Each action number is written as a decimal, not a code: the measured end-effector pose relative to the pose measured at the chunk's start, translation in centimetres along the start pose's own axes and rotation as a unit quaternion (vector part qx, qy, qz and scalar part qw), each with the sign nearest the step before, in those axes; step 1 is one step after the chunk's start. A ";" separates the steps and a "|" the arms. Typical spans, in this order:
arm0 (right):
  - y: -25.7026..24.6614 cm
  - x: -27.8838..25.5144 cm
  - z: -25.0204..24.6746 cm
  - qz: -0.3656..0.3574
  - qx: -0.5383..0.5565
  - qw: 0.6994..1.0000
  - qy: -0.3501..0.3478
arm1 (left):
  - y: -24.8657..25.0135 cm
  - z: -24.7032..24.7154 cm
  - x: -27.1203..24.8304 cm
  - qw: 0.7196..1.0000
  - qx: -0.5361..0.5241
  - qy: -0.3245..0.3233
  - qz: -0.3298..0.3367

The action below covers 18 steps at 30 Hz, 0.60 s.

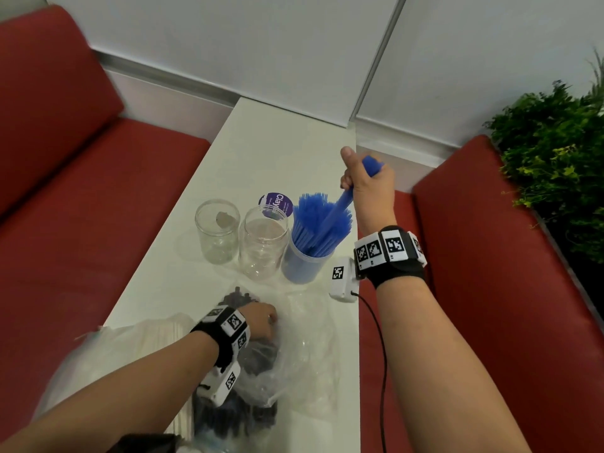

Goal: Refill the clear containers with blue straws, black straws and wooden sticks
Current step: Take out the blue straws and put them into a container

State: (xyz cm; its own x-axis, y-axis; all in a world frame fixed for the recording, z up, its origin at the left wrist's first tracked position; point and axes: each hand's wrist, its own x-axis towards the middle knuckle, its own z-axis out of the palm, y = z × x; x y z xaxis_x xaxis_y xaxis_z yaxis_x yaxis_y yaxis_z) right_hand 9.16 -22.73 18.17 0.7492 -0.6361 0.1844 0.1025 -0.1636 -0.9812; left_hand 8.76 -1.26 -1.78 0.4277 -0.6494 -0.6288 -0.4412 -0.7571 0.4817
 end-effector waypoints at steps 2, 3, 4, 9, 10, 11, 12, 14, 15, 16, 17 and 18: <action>0.8 -0.2 0.5 -0.005 -0.009 1.000 0.000 | 0.2 0.6 0.4 0.999 0.047 -0.015 0.014; 1.3 -0.4 0.8 -0.006 -0.012 1.000 0.000 | 0.3 0.8 0.5 0.997 0.068 -0.025 0.016; 2.0 -0.6 1.1 -0.005 -0.015 1.000 -0.002 | 0.4 0.9 0.7 0.996 0.083 -0.033 0.016; 6.5 -2.4 1.8 0.039 -0.048 0.998 -0.004 | 0.3 1.0 1.2 0.993 0.113 -0.023 0.029; 7.3 -2.7 1.8 0.053 -0.053 0.997 0.002 | 0.3 1.1 1.1 0.993 0.116 -0.020 0.031; 7.8 -2.9 1.7 0.063 -0.056 0.996 0.008 | 0.3 1.1 1.1 0.992 0.121 -0.016 0.036; 8.1 -3.0 1.7 0.066 -0.059 0.996 0.014 | 0.3 1.1 1.0 0.991 0.126 -0.011 0.039; 7.8 -2.8 1.6 0.043 -0.075 0.996 0.029 | 0.4 1.1 0.9 0.988 0.147 -0.004 0.044; 7.4 -2.7 1.6 0.017 -0.085 0.995 0.043 | 0.6 1.0 0.8 0.985 0.164 -0.003 0.048; 7.0 -2.6 1.6 -0.013 -0.092 0.993 0.066 | 0.8 1.0 0.7 0.982 0.184 -0.001 0.053; 6.5 -2.5 1.6 -0.042 -0.095 0.991 0.090 | 0.9 0.9 0.5 0.977 0.206 0.000 0.057; 6.2 -2.5 1.7 -0.070 -0.109 0.986 0.108 | 1.0 0.9 0.4 0.972 0.229 -0.001 0.062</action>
State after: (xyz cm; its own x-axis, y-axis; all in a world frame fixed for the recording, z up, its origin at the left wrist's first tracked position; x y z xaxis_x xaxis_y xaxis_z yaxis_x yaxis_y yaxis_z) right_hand 8.99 -20.87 11.49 0.5790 -0.7370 0.3487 0.0346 -0.4051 -0.9136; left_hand 7.79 -2.19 -2.07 0.3477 -0.7329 -0.5848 -0.7936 -0.5622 0.2327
